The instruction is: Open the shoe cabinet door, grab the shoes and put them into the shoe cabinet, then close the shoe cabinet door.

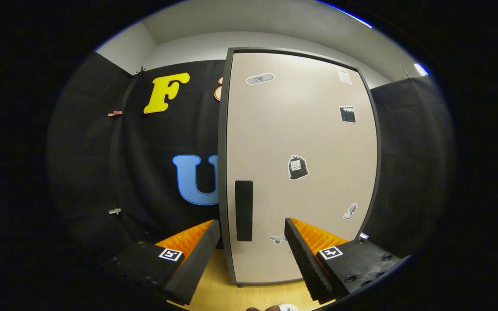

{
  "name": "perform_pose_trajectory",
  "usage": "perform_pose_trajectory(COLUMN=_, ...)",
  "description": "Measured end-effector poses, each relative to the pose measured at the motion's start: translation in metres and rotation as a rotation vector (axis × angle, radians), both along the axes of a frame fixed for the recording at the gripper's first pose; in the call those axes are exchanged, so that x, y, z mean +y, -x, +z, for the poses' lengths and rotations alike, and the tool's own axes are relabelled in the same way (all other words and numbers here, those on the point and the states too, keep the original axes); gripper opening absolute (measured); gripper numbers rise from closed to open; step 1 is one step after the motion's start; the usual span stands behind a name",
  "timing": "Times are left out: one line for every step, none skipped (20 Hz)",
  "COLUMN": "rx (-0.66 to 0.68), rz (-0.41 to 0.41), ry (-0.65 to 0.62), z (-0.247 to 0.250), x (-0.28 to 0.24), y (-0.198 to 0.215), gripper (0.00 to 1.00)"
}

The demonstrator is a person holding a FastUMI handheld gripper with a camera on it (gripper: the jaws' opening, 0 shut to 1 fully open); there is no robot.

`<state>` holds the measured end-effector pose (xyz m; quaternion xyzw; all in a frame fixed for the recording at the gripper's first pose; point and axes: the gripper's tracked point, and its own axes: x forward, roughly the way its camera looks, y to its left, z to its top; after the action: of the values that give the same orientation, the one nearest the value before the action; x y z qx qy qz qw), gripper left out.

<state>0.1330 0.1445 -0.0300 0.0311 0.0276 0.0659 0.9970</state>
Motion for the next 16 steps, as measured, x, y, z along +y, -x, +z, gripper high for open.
perform_pose_trajectory(rx=-0.007, rz=-0.001, ry=-0.012, z=-0.001, x=0.004, y=-0.010, gripper=0.98)
perform_pose_trajectory(rx=-0.009, rz=-0.001, ry=-0.021, z=-0.003, x=0.007, y=-0.022, gripper=0.98)
perform_pose_trajectory(rx=-0.011, rz=-0.003, ry=-0.028, z=-0.006, x=0.009, y=-0.034, gripper=0.98)
perform_pose_trajectory(rx=-0.011, rz=-0.009, ry=-0.030, z=-0.008, x=0.009, y=-0.043, gripper=0.98)
perform_pose_trajectory(rx=-0.010, rz=-0.008, ry=-0.033, z=-0.011, x=0.011, y=-0.051, gripper=0.98)
perform_pose_trajectory(rx=-0.008, rz=-0.012, ry=-0.033, z=-0.014, x=0.012, y=-0.058, gripper=0.98)
perform_pose_trajectory(rx=-0.004, rz=-0.013, ry=-0.031, z=-0.017, x=0.012, y=-0.064, gripper=0.95)
perform_pose_trajectory(rx=0.006, rz=-0.014, ry=-0.029, z=-0.022, x=0.014, y=-0.070, gripper=0.93)
perform_pose_trajectory(rx=0.014, rz=-0.009, ry=-0.027, z=-0.025, x=0.016, y=-0.071, gripper=0.83)
perform_pose_trajectory(rx=0.018, rz=-0.010, ry=-0.021, z=-0.028, x=0.018, y=-0.076, gripper=0.75)
perform_pose_trajectory(rx=0.022, rz=-0.013, ry=-0.012, z=-0.031, x=0.019, y=-0.078, gripper=0.67)
perform_pose_trajectory(rx=0.020, rz=-0.020, ry=-0.004, z=-0.033, x=0.019, y=-0.082, gripper=0.67)
perform_pose_trajectory(rx=0.027, rz=-0.031, ry=0.003, z=-0.037, x=0.018, y=-0.085, gripper=0.67)
perform_pose_trajectory(rx=0.013, rz=-0.038, ry=0.001, z=-0.037, x=0.019, y=-0.088, gripper=0.67)
perform_pose_trajectory(rx=-0.003, rz=-0.038, ry=0.005, z=-0.035, x=0.023, y=-0.083, gripper=0.63)
perform_pose_trajectory(rx=-0.008, rz=-0.032, ry=0.016, z=-0.035, x=0.025, y=-0.081, gripper=0.59)
